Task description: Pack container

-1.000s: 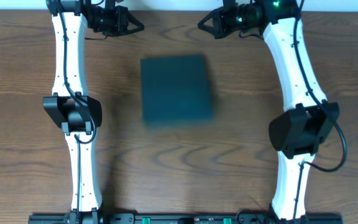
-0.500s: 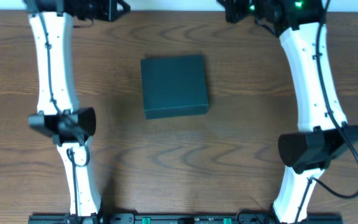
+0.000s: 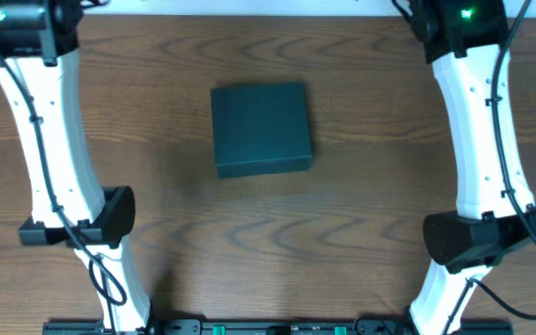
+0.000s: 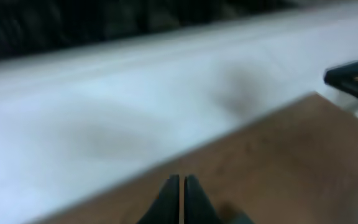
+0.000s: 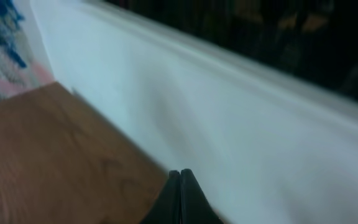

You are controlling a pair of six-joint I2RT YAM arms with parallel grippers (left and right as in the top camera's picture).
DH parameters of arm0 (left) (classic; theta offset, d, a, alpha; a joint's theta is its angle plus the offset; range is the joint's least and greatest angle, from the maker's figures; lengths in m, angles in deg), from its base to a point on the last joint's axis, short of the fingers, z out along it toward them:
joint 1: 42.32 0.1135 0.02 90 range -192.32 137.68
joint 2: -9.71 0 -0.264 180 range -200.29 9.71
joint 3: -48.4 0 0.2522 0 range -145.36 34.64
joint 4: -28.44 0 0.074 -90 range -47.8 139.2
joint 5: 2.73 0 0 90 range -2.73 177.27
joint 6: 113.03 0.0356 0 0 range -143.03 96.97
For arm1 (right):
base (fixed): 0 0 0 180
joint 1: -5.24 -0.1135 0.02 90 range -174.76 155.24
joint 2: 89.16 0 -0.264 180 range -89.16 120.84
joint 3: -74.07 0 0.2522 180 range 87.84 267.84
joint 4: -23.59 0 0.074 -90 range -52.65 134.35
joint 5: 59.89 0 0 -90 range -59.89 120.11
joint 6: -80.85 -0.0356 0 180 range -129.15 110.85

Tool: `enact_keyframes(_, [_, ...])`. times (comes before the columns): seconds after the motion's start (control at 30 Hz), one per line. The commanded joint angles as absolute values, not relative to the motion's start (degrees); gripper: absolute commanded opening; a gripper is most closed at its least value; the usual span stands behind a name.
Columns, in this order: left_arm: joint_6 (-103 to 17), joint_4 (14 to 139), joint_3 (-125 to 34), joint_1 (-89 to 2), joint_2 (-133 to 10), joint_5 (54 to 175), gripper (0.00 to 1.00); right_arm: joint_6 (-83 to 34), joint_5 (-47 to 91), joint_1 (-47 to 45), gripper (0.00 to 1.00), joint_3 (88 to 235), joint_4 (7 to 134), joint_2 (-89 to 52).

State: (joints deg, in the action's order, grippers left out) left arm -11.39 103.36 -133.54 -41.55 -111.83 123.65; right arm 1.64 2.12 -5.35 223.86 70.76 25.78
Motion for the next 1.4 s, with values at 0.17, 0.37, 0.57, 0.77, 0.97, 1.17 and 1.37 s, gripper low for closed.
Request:
enact_keyframes(0.17, [-13.45, 100.13, -133.75, -40.80, -105.77, 122.78, 0.06, 2.08, -1.44, -4.98, 0.01, 224.34, 69.19, 21.54])
enact_keyframes(0.37, [-10.82, 105.44, -120.46, -40.85, -94.30, 117.75, 0.06, 2.10, -1.14, -5.83, 0.01, 218.73, 76.66, 14.50])
enact_keyframes(0.57, [-9.36, 96.81, -92.23, -41.70, -73.60, 113.80, 0.06, 2.10, 7.25, -6.84, 0.01, 201.52, 80.42, -0.71])
enact_keyframes(0.77, [-9.01, 81.75, -61.76, -42.42, -49.73, 110.10, 0.06, 2.06, 8.92, -6.86, 0.02, 182.33, 73.76, -20.01])
enact_keyframes(0.97, [-18.65, 65.92, -37.01, -42.40, -20.55, 102.47, 0.06, 0.02, 9.18, -6.84, 0.02, 165.05, 62.02, -42.35])
enact_keyframes(1.17, [-26.30, 64.83, -31.07, -42.36, -3.85, 97.80, 0.06, -9.92, 10.58, -6.84, 0.02, 158.82, 66.00, -57.67])
enact_keyframes(1.37, [-29.73, 71.61, -31.09, -42.36, -4.18, 99.13, 0.52, -10.82, 10.18, -6.84, 0.99, 158.79, 77.12, -60.16])
